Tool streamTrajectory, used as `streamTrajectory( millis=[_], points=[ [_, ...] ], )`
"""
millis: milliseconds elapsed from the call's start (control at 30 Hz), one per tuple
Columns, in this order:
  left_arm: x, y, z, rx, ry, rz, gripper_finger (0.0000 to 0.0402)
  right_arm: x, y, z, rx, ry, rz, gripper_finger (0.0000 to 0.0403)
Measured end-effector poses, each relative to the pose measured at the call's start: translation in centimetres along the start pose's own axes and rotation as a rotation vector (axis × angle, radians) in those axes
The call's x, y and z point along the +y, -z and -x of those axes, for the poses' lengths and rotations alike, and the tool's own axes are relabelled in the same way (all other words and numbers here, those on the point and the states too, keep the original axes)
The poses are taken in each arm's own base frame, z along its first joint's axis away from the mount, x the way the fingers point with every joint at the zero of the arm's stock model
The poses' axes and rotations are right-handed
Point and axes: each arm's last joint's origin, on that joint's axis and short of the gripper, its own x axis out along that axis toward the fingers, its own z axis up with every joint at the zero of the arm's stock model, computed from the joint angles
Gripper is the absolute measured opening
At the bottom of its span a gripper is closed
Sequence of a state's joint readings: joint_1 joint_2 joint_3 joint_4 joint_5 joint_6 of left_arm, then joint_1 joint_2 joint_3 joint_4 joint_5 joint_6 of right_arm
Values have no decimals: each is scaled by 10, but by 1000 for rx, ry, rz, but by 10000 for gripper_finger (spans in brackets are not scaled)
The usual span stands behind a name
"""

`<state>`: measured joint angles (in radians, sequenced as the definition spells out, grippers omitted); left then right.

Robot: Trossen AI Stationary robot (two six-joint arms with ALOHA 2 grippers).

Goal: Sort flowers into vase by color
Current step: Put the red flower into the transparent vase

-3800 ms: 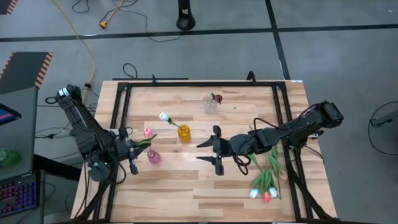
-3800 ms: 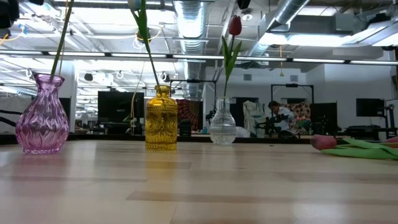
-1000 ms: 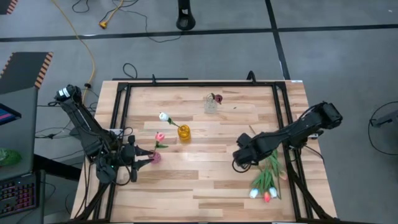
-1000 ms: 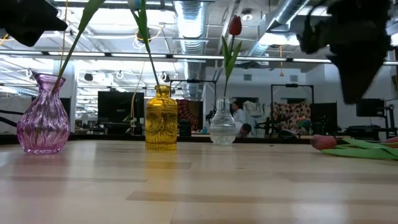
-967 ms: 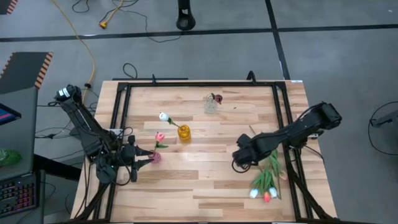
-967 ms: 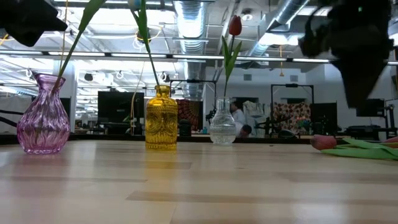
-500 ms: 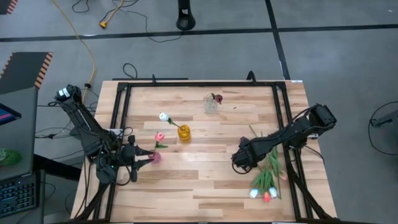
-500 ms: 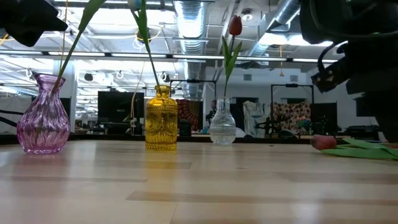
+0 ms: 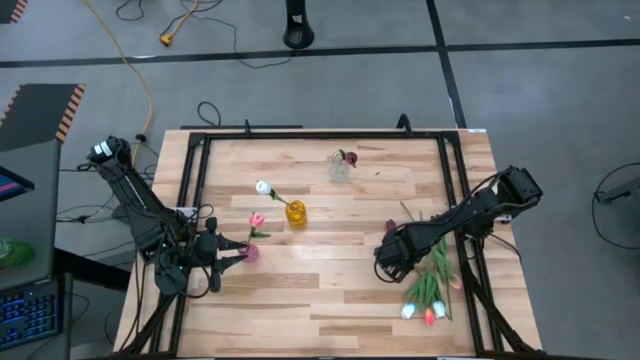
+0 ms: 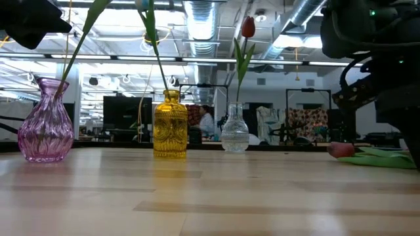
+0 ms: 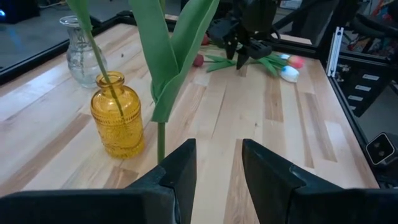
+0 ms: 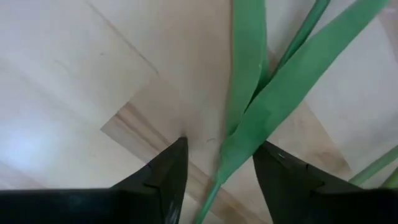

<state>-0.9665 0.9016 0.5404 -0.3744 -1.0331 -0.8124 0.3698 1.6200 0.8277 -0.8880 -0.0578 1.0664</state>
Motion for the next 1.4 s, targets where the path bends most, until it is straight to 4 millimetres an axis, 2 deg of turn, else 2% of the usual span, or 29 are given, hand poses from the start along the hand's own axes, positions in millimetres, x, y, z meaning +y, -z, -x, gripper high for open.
streamTrajectory(
  millis=[400,567,733,833,1033,1233,1400],
  points=[
    [0,0,0,0,0,0,116,1,-5,0,-14,-31,43,82],
    [0,0,0,-1,-1,0,116,3,-7,-1,-31,-49,89,47],
    [0,0,0,-1,-1,0,116,7,-11,5,-79,-53,137,29],
    [0,0,0,0,0,-1,116,12,-20,15,-174,-80,152,30],
    [0,0,0,0,1,1,116,11,-28,43,-303,-153,178,30],
    [0,0,0,-2,3,6,116,2,-25,80,-490,-241,197,32],
    [0,0,0,-3,3,6,116,-9,-15,112,-681,-323,211,31]
  ],
)
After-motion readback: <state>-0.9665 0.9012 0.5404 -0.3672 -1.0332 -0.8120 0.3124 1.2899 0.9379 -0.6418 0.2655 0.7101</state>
